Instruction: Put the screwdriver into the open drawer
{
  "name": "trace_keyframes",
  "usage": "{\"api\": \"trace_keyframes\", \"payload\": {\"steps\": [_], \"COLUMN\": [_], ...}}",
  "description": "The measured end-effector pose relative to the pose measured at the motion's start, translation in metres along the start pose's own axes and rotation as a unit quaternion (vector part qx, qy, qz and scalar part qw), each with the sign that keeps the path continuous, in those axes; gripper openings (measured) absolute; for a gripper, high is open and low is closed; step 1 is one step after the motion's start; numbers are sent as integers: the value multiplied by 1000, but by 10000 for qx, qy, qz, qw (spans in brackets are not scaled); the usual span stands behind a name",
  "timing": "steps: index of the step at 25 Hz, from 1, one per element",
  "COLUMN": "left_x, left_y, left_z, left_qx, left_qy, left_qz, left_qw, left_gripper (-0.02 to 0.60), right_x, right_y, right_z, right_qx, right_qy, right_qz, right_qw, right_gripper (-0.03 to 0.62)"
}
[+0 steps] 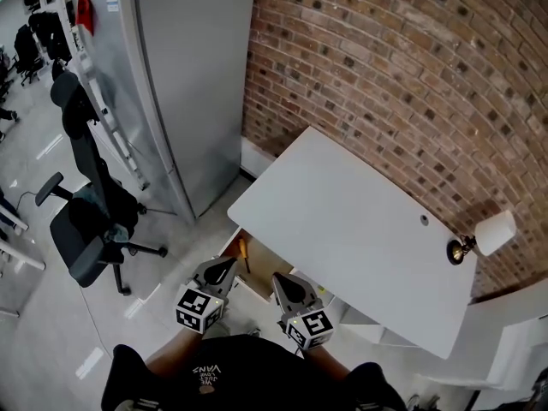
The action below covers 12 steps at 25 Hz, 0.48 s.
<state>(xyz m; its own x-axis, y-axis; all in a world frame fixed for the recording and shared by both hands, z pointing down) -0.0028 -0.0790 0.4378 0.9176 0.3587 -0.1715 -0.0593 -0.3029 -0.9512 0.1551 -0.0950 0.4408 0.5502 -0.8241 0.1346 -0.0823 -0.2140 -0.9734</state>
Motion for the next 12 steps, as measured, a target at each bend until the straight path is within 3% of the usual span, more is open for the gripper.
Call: {"api": "trace_keyframes", "payload": {"steps": [12], "left_x": [16], "left_y": [19], "left_z": [11], "left_qx": [271], "left_qy": [228], "left_qz": [-235], "left_qw": [9991], "left_gripper": [8], "right_x": [8], "right_y": [15], "right_z": [11], "right_qx": [192], "right_qy": [98], "right_qz": [96], "right_qw": [9997], "right_gripper": [-5]}}
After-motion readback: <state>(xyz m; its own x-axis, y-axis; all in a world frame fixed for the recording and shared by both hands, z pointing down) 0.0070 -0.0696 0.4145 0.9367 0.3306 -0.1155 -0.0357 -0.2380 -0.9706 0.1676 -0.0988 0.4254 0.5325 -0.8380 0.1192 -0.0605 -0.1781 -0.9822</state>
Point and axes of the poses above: the fingertips, and each gripper's own axes: z backward along the fingers, x to its right, y out of its top, the point moved 5 cm from there along z, backward along the fingers
